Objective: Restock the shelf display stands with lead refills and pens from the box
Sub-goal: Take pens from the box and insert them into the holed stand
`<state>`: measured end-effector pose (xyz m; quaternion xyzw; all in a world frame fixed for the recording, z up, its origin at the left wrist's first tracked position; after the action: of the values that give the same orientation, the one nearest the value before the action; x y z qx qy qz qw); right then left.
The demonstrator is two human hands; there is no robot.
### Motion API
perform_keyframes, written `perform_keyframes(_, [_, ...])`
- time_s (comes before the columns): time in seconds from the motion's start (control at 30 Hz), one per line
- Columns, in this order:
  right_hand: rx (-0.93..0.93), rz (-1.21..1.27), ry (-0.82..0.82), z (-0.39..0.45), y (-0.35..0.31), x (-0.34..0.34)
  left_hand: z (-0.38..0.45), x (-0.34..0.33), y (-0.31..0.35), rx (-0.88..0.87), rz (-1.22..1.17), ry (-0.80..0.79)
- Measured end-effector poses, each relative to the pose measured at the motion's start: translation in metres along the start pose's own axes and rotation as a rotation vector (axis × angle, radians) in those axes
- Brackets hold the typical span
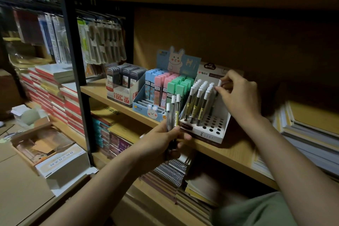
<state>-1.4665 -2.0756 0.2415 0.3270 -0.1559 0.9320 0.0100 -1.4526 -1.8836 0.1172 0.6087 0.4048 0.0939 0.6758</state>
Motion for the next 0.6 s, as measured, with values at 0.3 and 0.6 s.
perform_keyframes(0.3, [-0.031, 0.322, 0.016, -0.024, 0.001, 0.018, 0.0, -0.012, 0.005, -0.045, -0.115, -0.084])
perform_keyframes(0.6, [-0.026, 0.824, -0.287, -0.053, -0.046, -0.002, -0.002, -0.022, 0.006, -0.08, -0.079, -0.145])
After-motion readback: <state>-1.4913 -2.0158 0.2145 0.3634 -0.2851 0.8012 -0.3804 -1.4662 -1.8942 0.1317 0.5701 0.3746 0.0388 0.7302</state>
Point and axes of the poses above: each hand's wrist, its own z-axis towards the middle knuckle, its own x-axis out of the back of the hand, y = z × x, the point moved 7 cm from there along z, towards the middle knuckle, and after that the axes turned 6 degrees about -z, right-handed, at the moved point
